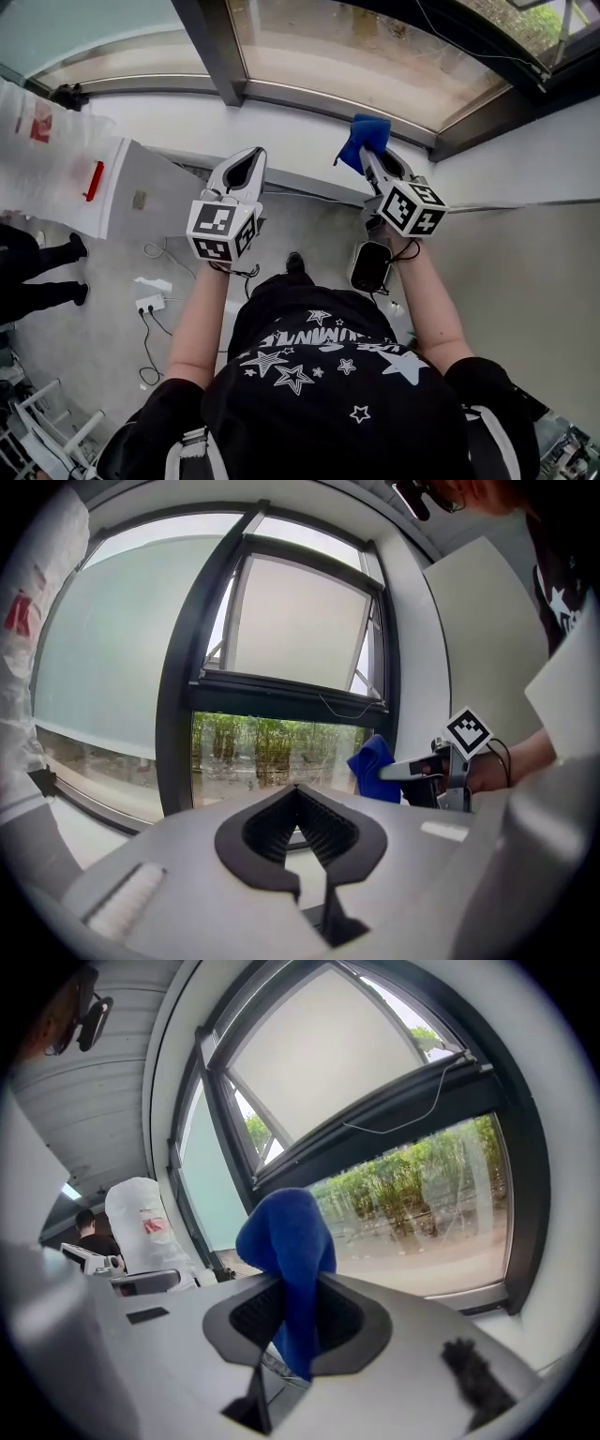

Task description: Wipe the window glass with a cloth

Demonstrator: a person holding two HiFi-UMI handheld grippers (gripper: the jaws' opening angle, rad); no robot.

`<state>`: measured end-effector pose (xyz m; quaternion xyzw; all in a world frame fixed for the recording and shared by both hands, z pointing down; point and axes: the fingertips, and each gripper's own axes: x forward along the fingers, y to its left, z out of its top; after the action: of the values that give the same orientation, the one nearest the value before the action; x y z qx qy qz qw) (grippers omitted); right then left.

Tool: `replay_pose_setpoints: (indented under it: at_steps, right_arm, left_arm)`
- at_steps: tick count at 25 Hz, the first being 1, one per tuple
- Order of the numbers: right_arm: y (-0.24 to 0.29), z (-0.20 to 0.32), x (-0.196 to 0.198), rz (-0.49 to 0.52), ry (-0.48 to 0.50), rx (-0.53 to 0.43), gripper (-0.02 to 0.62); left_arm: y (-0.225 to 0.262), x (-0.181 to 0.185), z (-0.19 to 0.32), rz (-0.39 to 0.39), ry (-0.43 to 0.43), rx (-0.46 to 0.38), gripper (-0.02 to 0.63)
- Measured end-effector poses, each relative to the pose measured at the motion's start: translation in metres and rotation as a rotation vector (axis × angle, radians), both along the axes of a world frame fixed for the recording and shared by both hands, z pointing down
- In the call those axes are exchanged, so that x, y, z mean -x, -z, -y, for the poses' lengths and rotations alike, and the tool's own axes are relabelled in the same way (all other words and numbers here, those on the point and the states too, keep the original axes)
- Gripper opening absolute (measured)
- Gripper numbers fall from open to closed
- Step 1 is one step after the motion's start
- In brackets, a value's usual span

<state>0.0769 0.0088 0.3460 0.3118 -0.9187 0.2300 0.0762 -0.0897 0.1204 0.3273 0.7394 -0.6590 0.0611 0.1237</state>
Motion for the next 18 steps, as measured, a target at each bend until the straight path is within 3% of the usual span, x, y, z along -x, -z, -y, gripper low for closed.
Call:
replay_pose_setpoints:
  at_steps: [11,18]
  right_arm:
    - [-0.012,0.017,-0.001,-0.028,-0.019,0.023,0.074]
    - [-0.017,0.070,0.000,-0.027,-0.008,0.037,0.074]
  left_arm:
    - [-0.016,0.004,0.032,-0.035,-0.031,0.034,0.009]
    - [-0.016,0.004,0.078,-0.035,-0.013,0.050,0.009]
